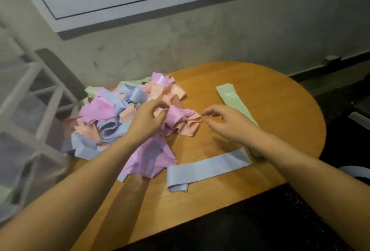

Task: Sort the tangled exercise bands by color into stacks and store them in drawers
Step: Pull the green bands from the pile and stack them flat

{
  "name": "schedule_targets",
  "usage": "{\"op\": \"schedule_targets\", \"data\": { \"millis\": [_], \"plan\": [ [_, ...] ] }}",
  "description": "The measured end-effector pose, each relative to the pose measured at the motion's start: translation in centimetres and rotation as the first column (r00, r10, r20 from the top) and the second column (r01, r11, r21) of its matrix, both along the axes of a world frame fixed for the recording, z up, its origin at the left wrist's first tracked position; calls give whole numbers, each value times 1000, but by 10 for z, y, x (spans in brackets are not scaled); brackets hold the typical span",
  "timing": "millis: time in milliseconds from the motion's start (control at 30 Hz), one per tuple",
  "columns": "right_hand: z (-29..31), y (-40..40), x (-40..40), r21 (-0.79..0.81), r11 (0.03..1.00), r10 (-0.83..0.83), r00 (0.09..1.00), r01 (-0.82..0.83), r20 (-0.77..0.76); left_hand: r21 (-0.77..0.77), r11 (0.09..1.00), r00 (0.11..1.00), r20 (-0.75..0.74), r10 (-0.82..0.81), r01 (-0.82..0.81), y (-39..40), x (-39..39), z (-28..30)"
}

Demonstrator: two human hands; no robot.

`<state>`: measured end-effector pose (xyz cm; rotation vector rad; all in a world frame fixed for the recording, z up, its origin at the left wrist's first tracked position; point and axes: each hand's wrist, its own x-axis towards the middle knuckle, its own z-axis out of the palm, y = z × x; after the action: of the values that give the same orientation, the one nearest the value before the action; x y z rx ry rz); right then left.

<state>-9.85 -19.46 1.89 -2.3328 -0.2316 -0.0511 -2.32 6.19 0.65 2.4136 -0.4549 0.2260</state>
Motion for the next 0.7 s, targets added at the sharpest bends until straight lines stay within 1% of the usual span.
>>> {"op": "schedule_targets", "data": {
  "millis": [200, 267, 367, 433, 500, 633, 700],
  "plan": [
    [4, 59, 12, 27, 993, 111, 994, -111, -17, -14, 994, 992, 69, 109, -108, 72, -28, -13],
    [5, 79, 17, 21, 988, 151, 989, -151, -3, -8, 985, 980, 104, 172, -172, 91, -35, -19],
    [5, 111, 26, 22, 979, 203, 979, -203, 6, -32, 963, 957, 104, 270, -268, 115, -45, -29],
    [4, 131, 34, 23, 974, 227, 974, -227, -1, -25, 960, 954, 104, 281, -280, 125, -48, -33],
    [3, 148, 43, 19, 969, 244, 970, -245, 5, -5, 959, 950, 137, 280, -282, 130, -45, -36],
    [3, 175, 69, -24, 965, 260, 965, -260, 15, -43, 957, 942, 164, 291, -288, 125, -26, -32],
    [4, 187, 83, -28, 966, 258, 966, -257, 32, -9, 953, 936, 188, 298, -302, 124, -9, -28]
  ]
}}
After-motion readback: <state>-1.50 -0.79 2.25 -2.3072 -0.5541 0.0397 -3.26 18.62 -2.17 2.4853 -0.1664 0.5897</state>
